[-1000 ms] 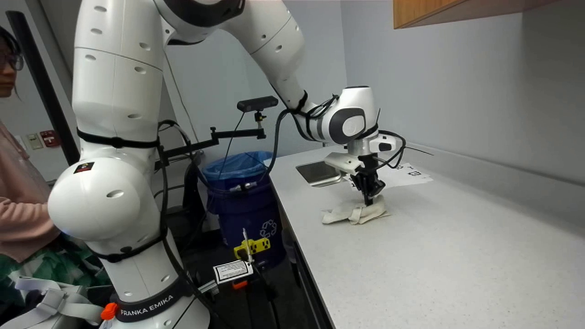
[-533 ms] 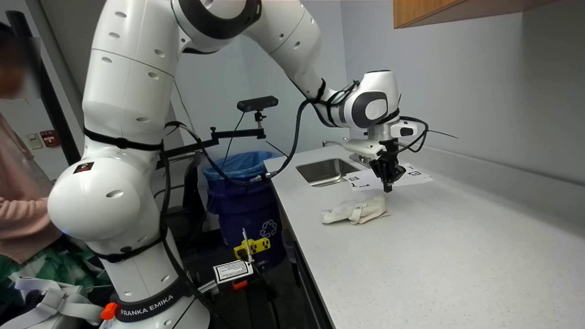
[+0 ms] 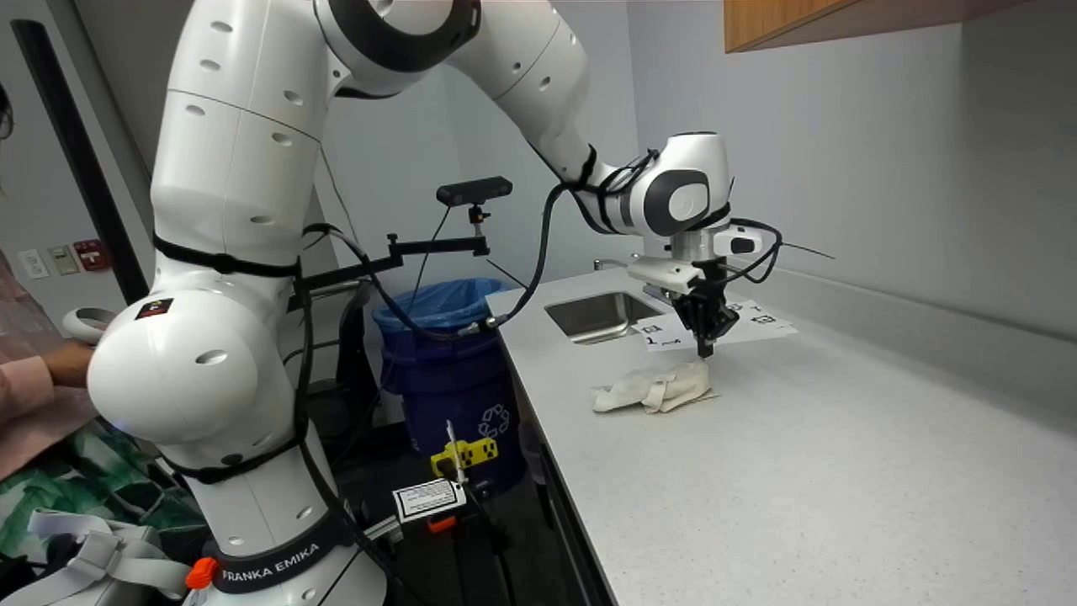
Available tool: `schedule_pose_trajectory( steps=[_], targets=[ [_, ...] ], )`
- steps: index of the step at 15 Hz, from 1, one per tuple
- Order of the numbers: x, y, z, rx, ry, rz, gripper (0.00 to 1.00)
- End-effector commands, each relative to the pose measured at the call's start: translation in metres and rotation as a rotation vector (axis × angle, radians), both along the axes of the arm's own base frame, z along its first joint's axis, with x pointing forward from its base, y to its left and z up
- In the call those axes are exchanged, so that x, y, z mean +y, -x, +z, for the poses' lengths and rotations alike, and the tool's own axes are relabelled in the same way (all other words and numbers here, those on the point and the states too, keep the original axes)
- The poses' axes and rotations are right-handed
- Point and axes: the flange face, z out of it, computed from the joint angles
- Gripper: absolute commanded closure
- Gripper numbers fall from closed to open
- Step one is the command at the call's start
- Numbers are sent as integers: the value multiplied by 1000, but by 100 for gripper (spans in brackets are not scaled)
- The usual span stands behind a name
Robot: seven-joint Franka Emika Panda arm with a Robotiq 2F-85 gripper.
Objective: Wipe the counter using the cloth
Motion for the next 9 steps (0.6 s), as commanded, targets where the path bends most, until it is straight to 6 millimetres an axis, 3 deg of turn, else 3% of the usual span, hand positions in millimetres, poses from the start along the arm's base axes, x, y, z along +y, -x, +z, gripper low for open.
schedule_pose_trajectory(
  steps=[1,6,9],
  targets=[
    [6,37,-14,39,-6,30,100],
    [12,77,-47,80,-4,41,100],
    [13,82,-51,67,-4,37,100]
  ],
)
